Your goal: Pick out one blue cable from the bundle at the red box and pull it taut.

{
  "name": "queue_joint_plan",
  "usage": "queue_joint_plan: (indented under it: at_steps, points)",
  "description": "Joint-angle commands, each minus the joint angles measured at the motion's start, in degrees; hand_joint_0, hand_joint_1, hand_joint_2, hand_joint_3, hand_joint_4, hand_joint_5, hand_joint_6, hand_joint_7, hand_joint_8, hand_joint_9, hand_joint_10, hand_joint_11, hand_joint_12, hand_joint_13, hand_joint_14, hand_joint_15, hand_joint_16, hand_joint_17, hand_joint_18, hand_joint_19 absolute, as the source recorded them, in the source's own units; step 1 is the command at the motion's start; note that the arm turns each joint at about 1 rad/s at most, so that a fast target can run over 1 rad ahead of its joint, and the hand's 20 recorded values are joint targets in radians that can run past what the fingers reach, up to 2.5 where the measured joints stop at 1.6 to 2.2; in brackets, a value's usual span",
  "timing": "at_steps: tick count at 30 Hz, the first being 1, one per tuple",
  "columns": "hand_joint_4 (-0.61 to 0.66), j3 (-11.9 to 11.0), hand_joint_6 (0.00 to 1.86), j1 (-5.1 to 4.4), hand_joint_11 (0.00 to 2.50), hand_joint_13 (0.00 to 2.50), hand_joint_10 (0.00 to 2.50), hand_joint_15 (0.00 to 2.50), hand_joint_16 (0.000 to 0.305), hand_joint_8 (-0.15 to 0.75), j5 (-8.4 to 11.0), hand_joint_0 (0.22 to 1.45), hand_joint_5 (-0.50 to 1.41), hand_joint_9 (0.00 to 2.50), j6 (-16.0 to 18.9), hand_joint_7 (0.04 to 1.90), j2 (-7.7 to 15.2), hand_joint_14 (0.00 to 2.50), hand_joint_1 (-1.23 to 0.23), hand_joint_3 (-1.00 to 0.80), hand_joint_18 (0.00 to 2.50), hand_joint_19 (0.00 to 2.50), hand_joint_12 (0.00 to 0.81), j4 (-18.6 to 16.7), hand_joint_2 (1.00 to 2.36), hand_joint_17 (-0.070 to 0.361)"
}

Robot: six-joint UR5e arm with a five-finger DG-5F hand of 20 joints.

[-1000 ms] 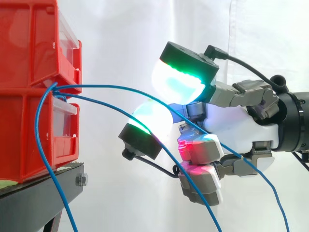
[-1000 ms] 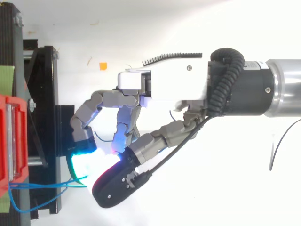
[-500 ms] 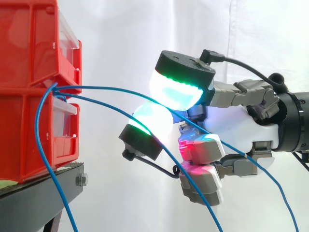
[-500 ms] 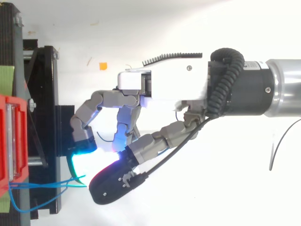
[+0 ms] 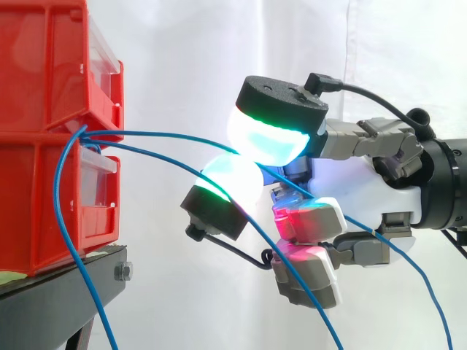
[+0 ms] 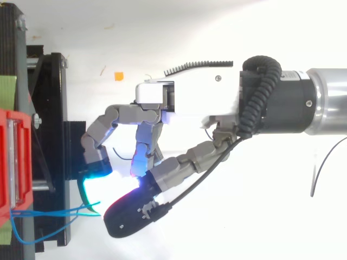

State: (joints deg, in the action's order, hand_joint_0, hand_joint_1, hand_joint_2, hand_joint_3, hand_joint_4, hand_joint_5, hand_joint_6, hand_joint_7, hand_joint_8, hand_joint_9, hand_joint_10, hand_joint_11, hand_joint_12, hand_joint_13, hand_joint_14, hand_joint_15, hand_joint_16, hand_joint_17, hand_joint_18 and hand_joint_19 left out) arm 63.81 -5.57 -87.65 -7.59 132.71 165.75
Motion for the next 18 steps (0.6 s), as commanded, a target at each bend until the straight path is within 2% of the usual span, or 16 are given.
queue_joint_plan:
  at_steps: [1, 3, 7, 13, 15, 16, 18]
  points:
    - [-0.11, 0.0, 0.92, 0.03, 0.8, 1.23, 0.02, 0.75, 0.057, 0.321, -0.06, 0.64, -0.09, 1.43, 1.4, 1.11, 0.0, 0.02, -0.85, 0.07, 1.1, 0.97, 0.342, 0.5, 1.02, 0.129]
    - [-0.11, 0.0, 0.92, 0.03, 0.8, 1.23, 0.02, 0.76, 0.058, 0.316, -0.06, 0.64, -0.09, 1.43, 3.1, 1.11, -0.1, 0.02, -0.85, 0.07, 1.1, 0.97, 0.349, 1.2, 1.02, 0.13]
    - [-0.11, 0.0, 0.92, -0.06, 0.8, 1.23, 0.03, 0.76, 0.058, 0.316, -1.47, 0.65, -0.09, 1.43, 6.5, 1.11, -0.1, 0.03, -0.85, 0.06, 1.11, 0.94, 0.352, 4.1, 1.02, 0.13]
    - [-0.11, 0.0, 0.92, 0.03, 0.79, 1.23, 0.03, 0.73, 0.051, 0.32, -3.75, 0.64, -0.09, 1.44, 9.3, 1.09, 0.0, 0.03, -0.84, 0.06, 1.06, 0.85, 0.356, 4.2, 1.02, 0.114]
    - [-0.11, 0.0, 0.92, 0.03, 0.8, 1.24, 0.03, 0.73, 0.05, 0.322, -4.02, 0.64, -0.09, 1.44, 10.1, 1.09, 0.0, 0.03, -0.83, 0.06, 1.05, 0.84, 0.348, 4.2, 1.02, 0.112]
    - [-0.11, 0.1, 0.92, 0.12, 0.79, 1.24, 0.03, 0.73, 0.05, 0.322, -4.02, 0.64, -0.09, 1.44, 12.1, 1.09, 0.0, 0.02, -0.83, 0.06, 1.05, 0.84, 0.353, 4.2, 1.02, 0.112]
    - [-0.1, 0.3, 0.92, 0.21, 0.78, 1.24, 0.03, 0.72, 0.05, 0.324, -4.02, 0.64, -0.09, 1.45, 12.5, 1.09, 0.0, 0.02, -0.83, 0.05, 1.05, 0.84, 0.354, 4.2, 1.02, 0.112]
